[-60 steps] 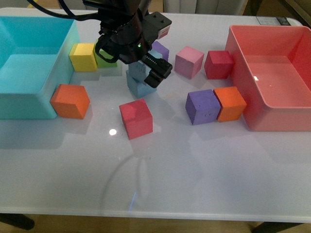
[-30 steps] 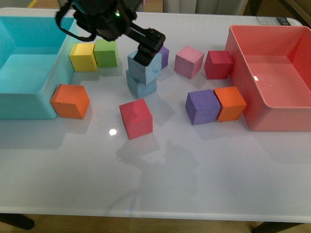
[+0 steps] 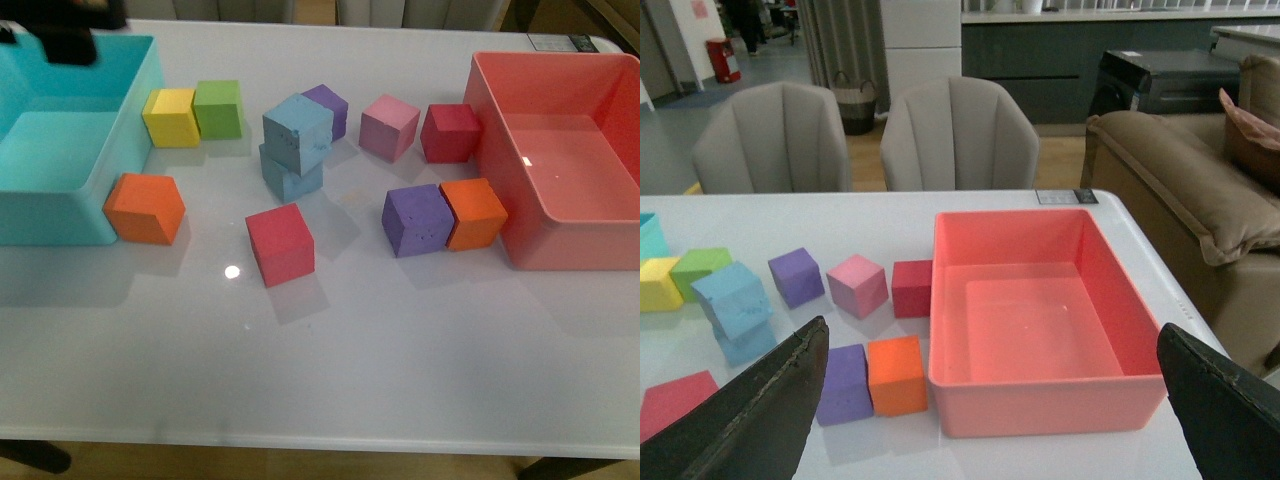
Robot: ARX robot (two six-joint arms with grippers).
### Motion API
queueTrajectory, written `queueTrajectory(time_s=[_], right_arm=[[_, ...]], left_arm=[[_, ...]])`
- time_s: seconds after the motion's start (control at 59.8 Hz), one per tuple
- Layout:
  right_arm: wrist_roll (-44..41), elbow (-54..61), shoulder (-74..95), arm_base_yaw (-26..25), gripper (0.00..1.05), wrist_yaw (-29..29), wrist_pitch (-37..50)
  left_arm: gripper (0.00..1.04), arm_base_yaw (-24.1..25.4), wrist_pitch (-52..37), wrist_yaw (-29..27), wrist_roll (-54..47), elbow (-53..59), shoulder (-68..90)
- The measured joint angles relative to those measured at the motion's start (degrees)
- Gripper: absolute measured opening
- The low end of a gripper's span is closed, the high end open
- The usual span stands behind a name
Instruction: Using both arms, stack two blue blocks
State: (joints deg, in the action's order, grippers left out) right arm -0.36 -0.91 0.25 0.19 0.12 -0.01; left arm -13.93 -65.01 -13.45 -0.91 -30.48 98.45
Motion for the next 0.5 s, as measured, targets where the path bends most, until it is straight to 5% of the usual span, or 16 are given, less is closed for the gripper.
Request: queueTrajectory(time_s=[0.268, 0.502], right_arm=[[0.0, 0.0, 0.0, 0.0, 0.96, 0.0, 0.0], [0.0, 0.0, 0.0, 0.0, 0.96, 0.0, 0.0]], left_arm=[[0.01, 4.9, -1.9, 4.9, 1.0, 14.3, -14.5], [0.02, 7.8, 2.3, 7.5, 0.8, 21.2, -25.7]])
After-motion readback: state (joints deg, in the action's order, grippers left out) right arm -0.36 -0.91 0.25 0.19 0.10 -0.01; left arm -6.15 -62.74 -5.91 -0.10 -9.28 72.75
